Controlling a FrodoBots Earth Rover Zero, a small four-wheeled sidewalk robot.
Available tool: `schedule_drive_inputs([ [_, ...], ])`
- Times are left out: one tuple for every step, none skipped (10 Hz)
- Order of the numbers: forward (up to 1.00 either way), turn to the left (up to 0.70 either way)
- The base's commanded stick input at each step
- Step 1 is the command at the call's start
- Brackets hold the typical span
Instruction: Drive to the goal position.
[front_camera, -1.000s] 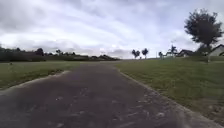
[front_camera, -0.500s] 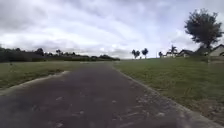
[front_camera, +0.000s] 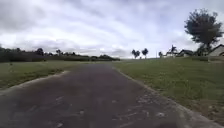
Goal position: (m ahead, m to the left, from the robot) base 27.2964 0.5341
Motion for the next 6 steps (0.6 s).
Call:
schedule_drive_inputs([
  [0.09,0.01],
  [0.09,0.01],
  [0.09,0.01],
  [0.09,0.01],
  [0.09,0.01],
  [0.09,0.01],
])
